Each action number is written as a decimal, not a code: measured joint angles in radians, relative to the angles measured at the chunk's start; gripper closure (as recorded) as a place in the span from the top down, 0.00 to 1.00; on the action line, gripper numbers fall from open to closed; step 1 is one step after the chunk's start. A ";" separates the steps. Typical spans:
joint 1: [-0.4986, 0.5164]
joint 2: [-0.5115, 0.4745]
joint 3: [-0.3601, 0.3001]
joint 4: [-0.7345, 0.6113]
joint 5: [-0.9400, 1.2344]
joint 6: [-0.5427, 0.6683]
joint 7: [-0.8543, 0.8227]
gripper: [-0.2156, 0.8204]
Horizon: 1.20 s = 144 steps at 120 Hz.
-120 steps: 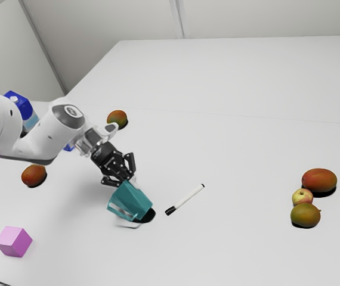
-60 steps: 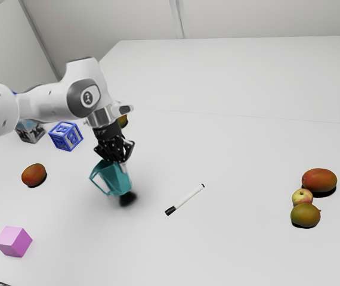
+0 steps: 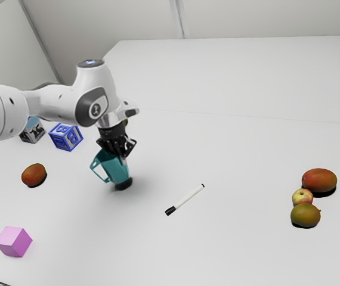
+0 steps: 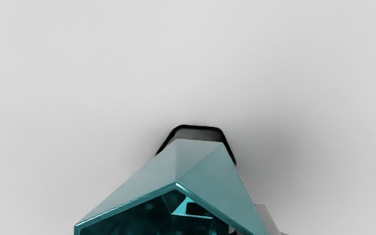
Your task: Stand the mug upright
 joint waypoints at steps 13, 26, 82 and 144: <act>0.000 0.022 0.000 0.000 0.000 0.015 -0.005 0.03; 0.000 0.036 -0.001 0.000 0.000 0.027 -0.010 0.03; -0.001 0.011 -0.025 -0.003 -0.008 0.035 -0.009 0.61; -0.018 -0.100 -0.025 0.112 0.005 -0.023 0.000 0.78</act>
